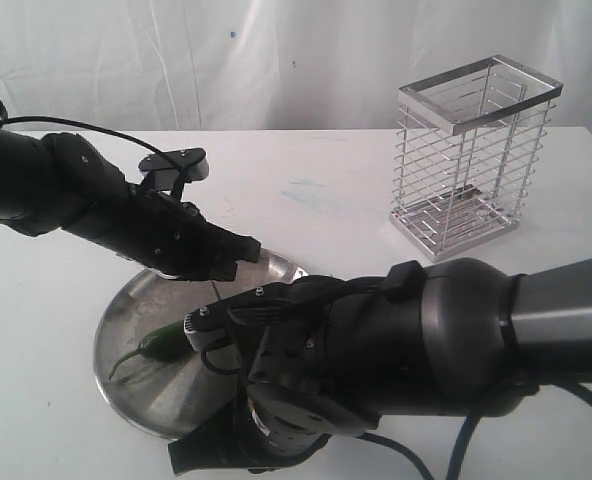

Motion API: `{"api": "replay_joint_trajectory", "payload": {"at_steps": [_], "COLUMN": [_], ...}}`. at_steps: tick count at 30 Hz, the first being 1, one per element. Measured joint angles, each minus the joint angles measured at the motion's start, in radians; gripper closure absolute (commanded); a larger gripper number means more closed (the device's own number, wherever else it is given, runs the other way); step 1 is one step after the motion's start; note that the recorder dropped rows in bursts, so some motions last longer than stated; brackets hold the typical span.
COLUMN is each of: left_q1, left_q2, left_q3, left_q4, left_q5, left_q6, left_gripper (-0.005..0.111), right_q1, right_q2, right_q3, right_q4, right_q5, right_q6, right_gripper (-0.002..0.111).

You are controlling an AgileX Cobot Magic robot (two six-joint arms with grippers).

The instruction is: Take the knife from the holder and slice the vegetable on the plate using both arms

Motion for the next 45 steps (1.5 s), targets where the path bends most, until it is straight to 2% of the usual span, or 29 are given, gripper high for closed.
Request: {"api": "replay_joint_trajectory", "payload": {"at_steps": [25, 33, 37, 45], "left_q1": [0.000, 0.000, 0.000, 0.000], "left_q2": [0.121, 0.119, 0.042, 0.071], "left_q3": [-0.010, -0.012, -0.008, -0.008], "left_q4": [0.096, 0.129, 0.139, 0.210], "left_q5": [-0.063, -0.097, -0.138, -0.041], "left_q6": [0.032, 0.032, 0.032, 0.088], "left_gripper": [0.107, 0.107, 0.107, 0.107], "right_q1": [0.002, 0.002, 0.002, 0.002], "right_q2": [0.000, 0.000, 0.000, 0.000], "right_q3": [0.000, 0.000, 0.000, 0.000], "right_q4": [-0.007, -0.007, -0.007, -0.007], "right_q5": [-0.002, -0.006, -0.006, -0.006], "right_q6": [0.000, 0.000, 0.000, 0.000], "right_gripper": [0.108, 0.108, 0.108, 0.108]}}
